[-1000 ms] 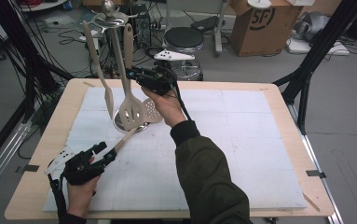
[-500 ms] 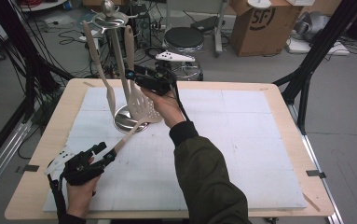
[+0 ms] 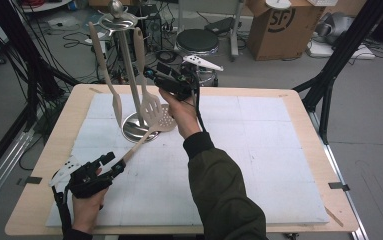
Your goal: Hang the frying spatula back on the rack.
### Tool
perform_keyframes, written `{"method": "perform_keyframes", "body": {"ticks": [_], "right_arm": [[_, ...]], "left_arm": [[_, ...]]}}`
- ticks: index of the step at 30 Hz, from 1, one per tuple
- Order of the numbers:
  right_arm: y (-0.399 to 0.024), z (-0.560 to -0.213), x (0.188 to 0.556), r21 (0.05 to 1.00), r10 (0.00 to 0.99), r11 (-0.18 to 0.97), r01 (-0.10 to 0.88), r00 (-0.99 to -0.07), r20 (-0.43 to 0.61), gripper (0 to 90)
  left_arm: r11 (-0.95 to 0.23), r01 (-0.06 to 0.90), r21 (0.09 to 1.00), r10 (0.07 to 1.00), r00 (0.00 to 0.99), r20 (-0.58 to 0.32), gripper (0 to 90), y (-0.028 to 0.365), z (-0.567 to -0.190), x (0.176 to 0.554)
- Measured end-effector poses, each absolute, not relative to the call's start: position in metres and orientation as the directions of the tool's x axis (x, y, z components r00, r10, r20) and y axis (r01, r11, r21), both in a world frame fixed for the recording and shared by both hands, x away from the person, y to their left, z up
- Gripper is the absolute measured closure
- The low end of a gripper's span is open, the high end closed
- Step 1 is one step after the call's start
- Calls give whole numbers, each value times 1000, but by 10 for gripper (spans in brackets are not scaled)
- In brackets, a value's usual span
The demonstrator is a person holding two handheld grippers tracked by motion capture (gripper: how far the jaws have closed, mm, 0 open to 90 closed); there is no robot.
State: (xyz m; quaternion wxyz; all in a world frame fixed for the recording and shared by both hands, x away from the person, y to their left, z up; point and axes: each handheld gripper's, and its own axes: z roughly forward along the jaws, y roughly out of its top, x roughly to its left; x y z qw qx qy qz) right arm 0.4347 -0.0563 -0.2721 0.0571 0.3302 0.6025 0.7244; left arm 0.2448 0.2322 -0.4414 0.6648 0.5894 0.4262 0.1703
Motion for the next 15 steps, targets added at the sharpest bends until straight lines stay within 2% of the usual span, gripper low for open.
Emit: {"method": "perform_keyframes", "body": {"ticks": [5,12,15], "right_arm": [[-63,-266,431,908,493,-313,280,-769,407,474],[-63,-259,424,910,495,-329,251,-776,392,484],[-64,-253,422,902,479,-360,237,-783,397,521]], "left_arm": [[253,277,927,725,580,-371,369,232,-441,245],[247,278,928,717,592,-368,369,227,-440,247],[246,277,929,713,597,-367,369,225,-439,247]]}}
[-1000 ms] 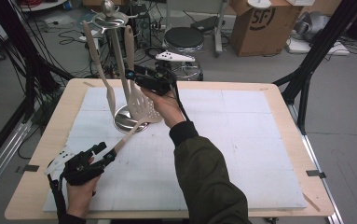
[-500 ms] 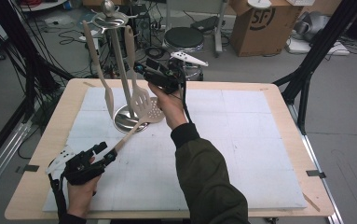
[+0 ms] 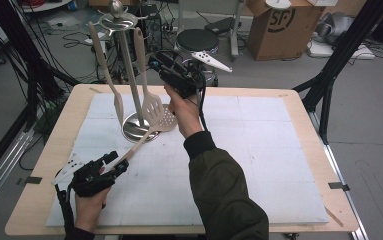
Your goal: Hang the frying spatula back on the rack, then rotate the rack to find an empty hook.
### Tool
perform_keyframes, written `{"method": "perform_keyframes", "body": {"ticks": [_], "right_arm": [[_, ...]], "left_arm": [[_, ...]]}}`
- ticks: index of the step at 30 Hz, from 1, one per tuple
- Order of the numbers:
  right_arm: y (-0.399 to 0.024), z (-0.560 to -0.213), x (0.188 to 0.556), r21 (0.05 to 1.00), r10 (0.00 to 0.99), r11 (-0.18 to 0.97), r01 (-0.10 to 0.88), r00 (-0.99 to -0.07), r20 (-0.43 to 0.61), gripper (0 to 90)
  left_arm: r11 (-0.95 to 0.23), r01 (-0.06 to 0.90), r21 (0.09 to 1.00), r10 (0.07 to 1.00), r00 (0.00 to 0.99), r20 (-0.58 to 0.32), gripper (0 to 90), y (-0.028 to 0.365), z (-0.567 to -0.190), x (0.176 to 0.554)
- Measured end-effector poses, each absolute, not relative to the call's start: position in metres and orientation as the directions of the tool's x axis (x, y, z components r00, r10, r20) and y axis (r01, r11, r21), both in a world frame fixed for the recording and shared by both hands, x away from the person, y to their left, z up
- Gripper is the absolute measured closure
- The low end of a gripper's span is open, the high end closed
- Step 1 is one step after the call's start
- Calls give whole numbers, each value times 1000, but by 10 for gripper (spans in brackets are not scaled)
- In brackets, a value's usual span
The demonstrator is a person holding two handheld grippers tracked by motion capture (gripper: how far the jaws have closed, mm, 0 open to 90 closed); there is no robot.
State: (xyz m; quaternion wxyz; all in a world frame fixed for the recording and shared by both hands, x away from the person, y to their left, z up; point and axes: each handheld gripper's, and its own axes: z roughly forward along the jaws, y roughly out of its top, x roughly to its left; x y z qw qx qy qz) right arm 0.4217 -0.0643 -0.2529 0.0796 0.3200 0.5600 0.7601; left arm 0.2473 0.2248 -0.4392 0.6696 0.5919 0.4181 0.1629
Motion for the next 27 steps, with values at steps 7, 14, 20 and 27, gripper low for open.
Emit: {"method": "perform_keyframes", "body": {"ticks": [7,14,20,27], "right_arm": [[-66,-237,425,887,480,-412,207,-778,405,641],[-61,-227,426,882,493,-441,166,-776,393,826],[-54,-217,429,894,494,-420,154,-788,368,900],[-45,-206,433,911,500,-391,129,-802,328,900]], "left_arm": [[248,278,928,712,598,-369,370,225,-439,248],[247,279,928,711,599,-369,371,225,-440,249],[256,280,925,708,597,-377,371,225,-440,249],[249,283,926,707,600,-374,371,225,-440,250]]}}
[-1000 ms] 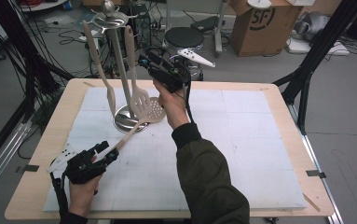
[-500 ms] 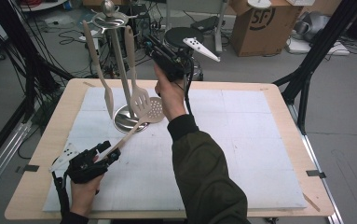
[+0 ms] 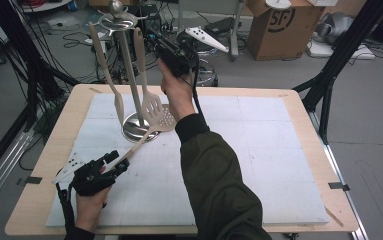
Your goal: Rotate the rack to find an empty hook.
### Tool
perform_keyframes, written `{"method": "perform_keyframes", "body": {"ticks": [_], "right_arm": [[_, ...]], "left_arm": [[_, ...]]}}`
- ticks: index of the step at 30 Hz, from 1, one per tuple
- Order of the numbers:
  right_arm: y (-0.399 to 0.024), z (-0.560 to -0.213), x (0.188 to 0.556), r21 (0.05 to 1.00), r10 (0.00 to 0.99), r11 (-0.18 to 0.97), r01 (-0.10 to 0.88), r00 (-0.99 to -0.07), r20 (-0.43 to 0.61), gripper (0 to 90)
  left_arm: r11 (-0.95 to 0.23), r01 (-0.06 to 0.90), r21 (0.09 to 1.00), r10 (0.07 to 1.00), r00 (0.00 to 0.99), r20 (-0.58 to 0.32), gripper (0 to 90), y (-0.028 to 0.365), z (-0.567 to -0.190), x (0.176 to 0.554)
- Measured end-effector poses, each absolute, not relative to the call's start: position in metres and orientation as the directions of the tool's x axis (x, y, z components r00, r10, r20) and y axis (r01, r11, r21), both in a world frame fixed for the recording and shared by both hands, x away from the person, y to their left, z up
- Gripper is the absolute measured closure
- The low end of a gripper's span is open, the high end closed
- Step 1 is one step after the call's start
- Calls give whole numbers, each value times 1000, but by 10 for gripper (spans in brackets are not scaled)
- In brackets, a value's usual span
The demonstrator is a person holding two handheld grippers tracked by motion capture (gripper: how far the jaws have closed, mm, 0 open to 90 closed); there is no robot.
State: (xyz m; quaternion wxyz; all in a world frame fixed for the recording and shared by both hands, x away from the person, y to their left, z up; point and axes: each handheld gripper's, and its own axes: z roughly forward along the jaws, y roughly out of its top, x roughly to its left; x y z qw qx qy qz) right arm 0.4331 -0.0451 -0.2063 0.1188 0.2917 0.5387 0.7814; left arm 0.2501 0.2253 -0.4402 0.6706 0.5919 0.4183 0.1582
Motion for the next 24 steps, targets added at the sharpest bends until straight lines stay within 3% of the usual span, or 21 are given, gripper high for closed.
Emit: {"method": "perform_keyframes", "body": {"ticks": [24], "right_arm": [[-41,-203,430,900,432,-411,145,-838,333,900]], "left_arm": [[250,284,926,705,602,-375,371,225,-440,250]]}}
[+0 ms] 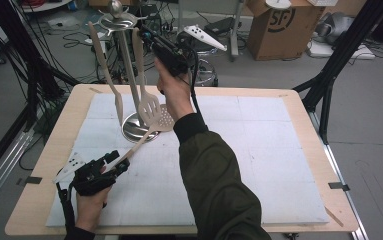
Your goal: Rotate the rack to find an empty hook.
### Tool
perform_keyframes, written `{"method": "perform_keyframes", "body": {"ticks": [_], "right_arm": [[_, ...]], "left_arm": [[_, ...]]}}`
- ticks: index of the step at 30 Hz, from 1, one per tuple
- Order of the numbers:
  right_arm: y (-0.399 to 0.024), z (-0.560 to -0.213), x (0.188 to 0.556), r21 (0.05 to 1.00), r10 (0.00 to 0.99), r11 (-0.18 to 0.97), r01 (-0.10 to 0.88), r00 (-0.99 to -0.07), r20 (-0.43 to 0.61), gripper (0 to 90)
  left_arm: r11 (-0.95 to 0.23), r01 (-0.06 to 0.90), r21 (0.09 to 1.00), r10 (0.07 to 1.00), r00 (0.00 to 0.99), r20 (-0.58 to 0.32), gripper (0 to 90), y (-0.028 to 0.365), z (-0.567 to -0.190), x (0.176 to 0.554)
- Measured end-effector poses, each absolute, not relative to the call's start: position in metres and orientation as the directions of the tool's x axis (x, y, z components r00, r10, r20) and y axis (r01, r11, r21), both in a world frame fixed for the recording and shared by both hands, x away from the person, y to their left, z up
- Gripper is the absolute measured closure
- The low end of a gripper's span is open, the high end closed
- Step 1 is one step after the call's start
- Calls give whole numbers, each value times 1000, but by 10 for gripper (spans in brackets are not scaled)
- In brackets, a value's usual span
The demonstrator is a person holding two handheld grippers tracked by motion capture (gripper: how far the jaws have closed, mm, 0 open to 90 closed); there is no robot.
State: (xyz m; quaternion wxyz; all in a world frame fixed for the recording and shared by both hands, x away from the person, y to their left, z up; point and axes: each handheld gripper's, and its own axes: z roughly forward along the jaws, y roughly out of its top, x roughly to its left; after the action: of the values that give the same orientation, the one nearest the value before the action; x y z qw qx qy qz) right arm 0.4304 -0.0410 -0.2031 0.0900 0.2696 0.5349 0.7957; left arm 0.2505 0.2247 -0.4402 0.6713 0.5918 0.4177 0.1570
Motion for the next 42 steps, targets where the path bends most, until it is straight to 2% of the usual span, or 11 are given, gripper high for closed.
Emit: {"method": "perform_keyframes", "body": {"ticks": [42], "right_arm": [[-2,-198,407,922,383,-359,145,-878,287,900]], "left_arm": [[254,280,926,704,603,-376,371,224,-439,249]]}}
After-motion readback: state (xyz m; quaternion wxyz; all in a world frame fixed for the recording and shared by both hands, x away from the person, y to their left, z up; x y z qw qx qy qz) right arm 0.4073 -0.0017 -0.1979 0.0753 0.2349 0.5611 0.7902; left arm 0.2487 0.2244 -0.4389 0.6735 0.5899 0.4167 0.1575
